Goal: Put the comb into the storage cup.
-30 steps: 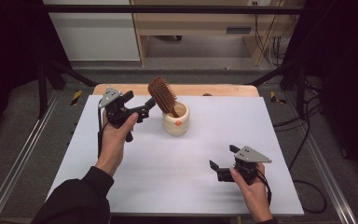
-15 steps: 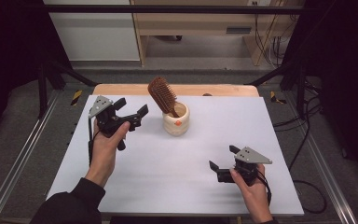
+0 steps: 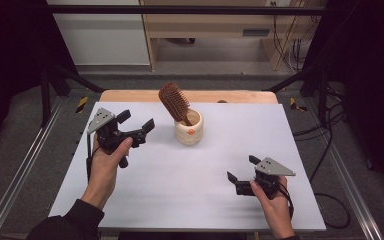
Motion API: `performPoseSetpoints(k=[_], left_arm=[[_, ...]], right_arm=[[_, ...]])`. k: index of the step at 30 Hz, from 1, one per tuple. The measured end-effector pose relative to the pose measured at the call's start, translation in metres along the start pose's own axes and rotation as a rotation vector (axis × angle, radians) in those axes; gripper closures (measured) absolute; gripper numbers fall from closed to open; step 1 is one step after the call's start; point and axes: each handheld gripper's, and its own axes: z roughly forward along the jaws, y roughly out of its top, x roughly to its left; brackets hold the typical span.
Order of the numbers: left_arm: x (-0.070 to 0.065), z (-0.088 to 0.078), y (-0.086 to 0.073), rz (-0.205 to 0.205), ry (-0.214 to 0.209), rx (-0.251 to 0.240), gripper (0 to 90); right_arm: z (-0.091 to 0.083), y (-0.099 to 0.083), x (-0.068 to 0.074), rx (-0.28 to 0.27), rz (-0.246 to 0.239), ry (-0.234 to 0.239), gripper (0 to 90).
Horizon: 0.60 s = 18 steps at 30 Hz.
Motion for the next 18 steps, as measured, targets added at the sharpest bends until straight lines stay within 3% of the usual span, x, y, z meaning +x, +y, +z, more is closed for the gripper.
performPoseSetpoints(k=[18], left_arm=[[0.022, -0.031, 0.002, 0.019, 0.037, -0.014, 2.9]], right_arm=[[-0.008, 0.0, -0.006, -0.019, 0.021, -0.012, 3.7]])
